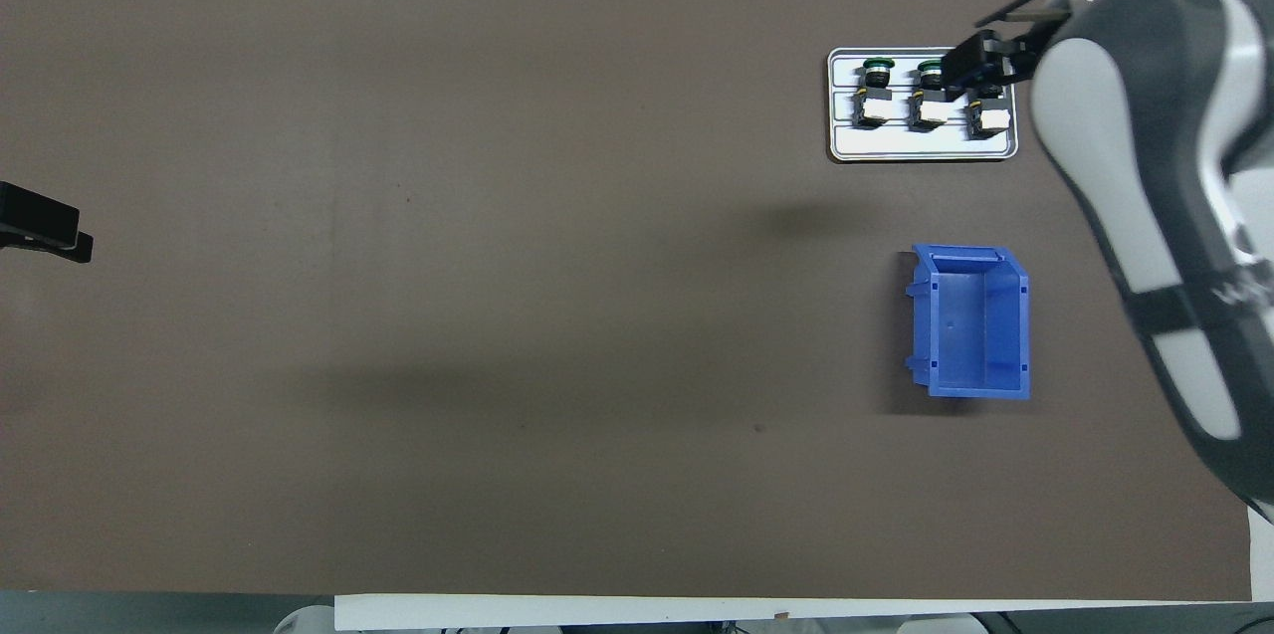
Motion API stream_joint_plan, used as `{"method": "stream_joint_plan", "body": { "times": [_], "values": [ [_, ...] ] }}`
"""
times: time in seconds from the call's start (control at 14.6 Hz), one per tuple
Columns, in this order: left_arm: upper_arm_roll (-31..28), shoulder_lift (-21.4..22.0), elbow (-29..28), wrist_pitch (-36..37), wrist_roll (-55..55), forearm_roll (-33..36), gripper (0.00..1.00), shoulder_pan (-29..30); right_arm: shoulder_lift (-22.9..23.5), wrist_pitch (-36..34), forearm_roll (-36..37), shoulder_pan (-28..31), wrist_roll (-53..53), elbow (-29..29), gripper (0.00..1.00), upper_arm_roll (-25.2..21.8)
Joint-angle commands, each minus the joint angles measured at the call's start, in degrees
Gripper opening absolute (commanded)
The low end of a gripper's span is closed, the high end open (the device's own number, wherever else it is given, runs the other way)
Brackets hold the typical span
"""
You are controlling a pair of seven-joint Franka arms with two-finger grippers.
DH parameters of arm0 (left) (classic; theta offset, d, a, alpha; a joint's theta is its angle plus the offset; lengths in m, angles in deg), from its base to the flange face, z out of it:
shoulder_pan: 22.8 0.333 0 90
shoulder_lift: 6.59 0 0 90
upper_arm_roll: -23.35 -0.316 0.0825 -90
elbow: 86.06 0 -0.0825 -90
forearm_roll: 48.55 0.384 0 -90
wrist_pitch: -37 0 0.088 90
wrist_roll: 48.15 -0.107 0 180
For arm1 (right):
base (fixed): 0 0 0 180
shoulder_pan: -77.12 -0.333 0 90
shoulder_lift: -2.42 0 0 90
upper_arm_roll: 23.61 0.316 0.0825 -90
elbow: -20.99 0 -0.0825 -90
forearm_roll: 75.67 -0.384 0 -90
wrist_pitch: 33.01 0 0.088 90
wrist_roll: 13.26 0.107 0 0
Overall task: Place and press button with both arms
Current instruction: 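Reach the right gripper to the metal tray and grasp a green part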
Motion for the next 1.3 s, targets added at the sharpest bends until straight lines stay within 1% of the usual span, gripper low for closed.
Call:
{"method": "stream_joint_plan", "body": {
  "times": [0.0,0.21,0.27,0.41,0.55,0.69,0.89,1.03,1.17,1.23],
  "values": [
    [-0.6,1.0,-0.9,-0.4,0.3,0.7,1.0,-0.5,8.4,5.8,-0.7,-0.2,1.9,-4.3,1.0,0.6],
    [-0.7,1.0,-0.9,-0.4,0.3,0.7,1.0,-0.5,12.1,11.1,-1.6,-0.4,2.8,-3.6,1.0,0.7],
    [-0.6,1.0,-0.9,-0.4,0.4,0.7,1.0,-0.5,12.2,12.8,-1.5,-0.7,2.7,-1.5,1.0,0.6],
    [-0.6,1.0,-0.9,-0.4,0.4,0.7,1.0,-0.6,12.2,15.9,-1.6,-0.5,2.6,1.4,0.93,0.7],
    [-0.6,1.0,-0.9,-0.4,0.5,0.7,1.0,-0.7,13.0,18.6,-1.6,-0.7,2.7,2.4,0.89,0.7],
    [-0.5,1.0,-0.9,-0.4,0.4,0.7,1.0,-0.7,14.4,19.8,-1.4,-0.7,2.2,2.4,0.84,0.7],
    [-0.6,1.0,-0.8,-0.4,0.3,0.7,1.0,-0.7,14.5,21.6,-1.0,-0.7,2.0,3.6,0.8,0.7],
    [-0.7,1.0,-0.8,-0.4,0.3,0.7,1.0,-0.6,14.5,23.8,-0.9,-0.6,0.9,5.2,0.78,0.7],
    [-0.7,1.0,-0.9,-0.5,0.3,0.7,1.0,-0.6,14.5,24.2,-0.9,-0.6,0.5,5.9,0.78,0.7],
    [-0.7,1.0,-0.9,-0.4,0.2,0.7,1.0,-0.5,14.5,24.2,-0.9,-0.6,-0.1,6.0,0.74,0.7]
  ]
}}
